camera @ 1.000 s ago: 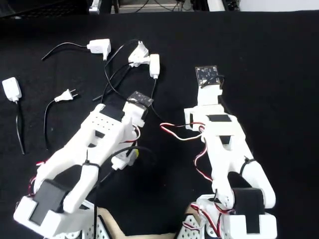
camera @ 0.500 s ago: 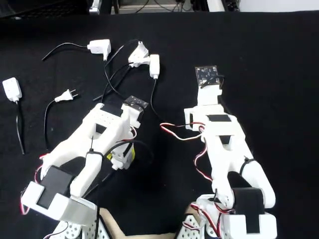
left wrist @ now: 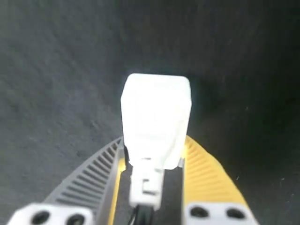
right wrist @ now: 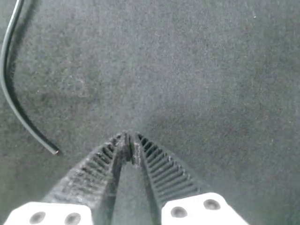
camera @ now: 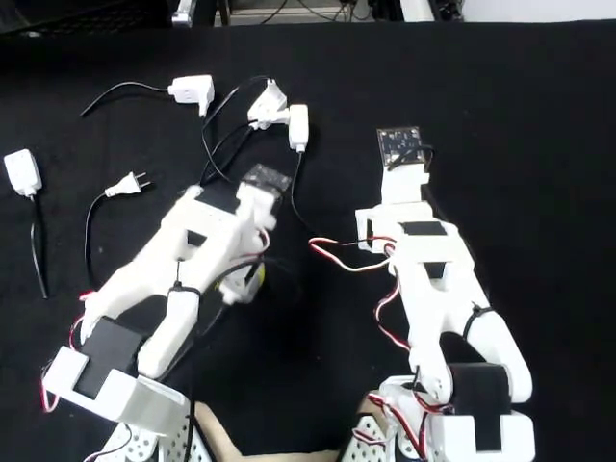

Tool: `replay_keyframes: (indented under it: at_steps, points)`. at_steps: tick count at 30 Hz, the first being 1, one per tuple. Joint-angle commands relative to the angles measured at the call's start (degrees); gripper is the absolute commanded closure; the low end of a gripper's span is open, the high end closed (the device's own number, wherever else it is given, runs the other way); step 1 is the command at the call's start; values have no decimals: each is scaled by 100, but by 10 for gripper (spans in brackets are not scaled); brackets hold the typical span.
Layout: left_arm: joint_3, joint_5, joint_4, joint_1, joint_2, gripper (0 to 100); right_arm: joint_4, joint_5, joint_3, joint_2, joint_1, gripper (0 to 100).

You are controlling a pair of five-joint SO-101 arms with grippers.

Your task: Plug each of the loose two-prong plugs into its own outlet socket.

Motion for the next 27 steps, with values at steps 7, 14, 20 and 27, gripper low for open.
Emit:
replay_keyframes:
  at_steps: [7, 14, 20, 27]
  points:
    - [-3767, -703, 765, -927, 369, 957, -88, -9, -40, 4, 44, 985]
    - [-7187, -774, 1389, -971, 2426, 956, -97, 0, -48, 4, 35, 985]
    - [-10229, -923, 1662, -936, 4668, 955, -97, 0, -57, 4, 35, 985]
    - [-11257, -1196, 1275, -1068, 6400, 874, -97, 0, -57, 4, 35, 985]
